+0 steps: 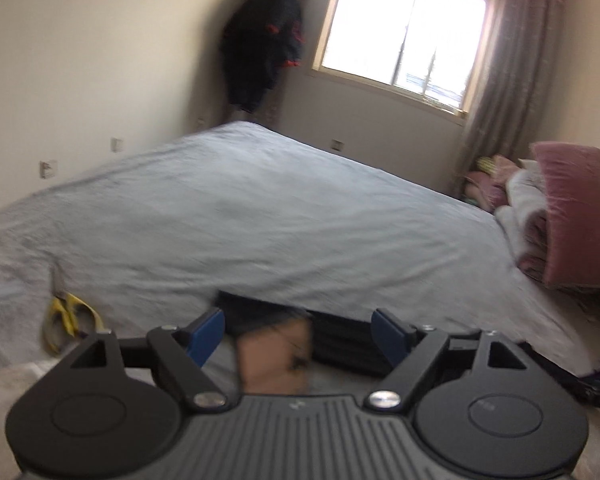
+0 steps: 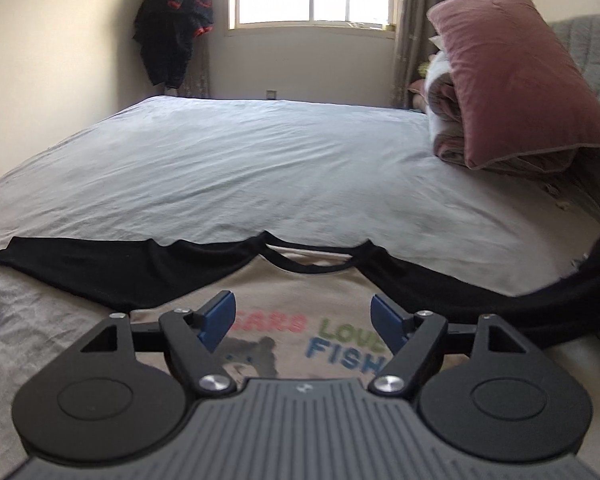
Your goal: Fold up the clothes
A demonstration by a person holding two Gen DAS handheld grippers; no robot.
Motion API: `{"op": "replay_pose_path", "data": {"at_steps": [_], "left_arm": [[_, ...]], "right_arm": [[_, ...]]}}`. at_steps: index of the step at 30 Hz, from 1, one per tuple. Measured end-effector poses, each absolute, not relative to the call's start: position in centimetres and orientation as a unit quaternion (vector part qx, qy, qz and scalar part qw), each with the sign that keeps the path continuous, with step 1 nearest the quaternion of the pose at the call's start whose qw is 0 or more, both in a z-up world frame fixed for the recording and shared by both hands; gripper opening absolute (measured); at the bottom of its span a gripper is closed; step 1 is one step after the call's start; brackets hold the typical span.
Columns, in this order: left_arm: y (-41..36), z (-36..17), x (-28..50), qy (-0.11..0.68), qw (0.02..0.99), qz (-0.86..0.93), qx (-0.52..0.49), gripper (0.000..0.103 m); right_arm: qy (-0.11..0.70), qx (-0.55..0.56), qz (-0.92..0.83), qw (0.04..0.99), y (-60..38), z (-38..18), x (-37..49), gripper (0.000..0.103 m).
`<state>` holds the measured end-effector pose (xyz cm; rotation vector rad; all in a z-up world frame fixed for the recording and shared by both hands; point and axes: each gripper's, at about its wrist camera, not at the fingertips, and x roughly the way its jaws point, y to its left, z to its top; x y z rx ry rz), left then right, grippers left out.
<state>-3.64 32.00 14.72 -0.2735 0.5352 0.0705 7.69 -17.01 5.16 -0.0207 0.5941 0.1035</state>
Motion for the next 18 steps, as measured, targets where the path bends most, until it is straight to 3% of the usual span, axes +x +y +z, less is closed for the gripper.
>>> {"op": "replay_pose_path", "data": {"at_steps": [8,12,15,18], "left_arm": [[24.8,6.8,-1.9,0.333,0.924,-0.036,-0.184,0.082],[21.0,1.7,-0.2,0.377,0.899,-0.057,-0.214,0.076],[18.5,-1.8,0.6,0.388,0.887,-0.067,-0.241,0.067],[17.0,-4.3,1.4,0.419,0.872,-0.073,-0.243,0.05]], "right_arm": [[0.307,0.036,0.034,0.95,-22.0,2.6,4.7,0.078],[0.319,0.043,0.059,0.945,-21.8,1.5,3.1,0.078],[0.328,0.037,0.085,0.94,-20.2,0.9,2.7,0.077],[0.328,0.041,0.128,0.935,-18.0,0.7,2.6,0.062]]}}
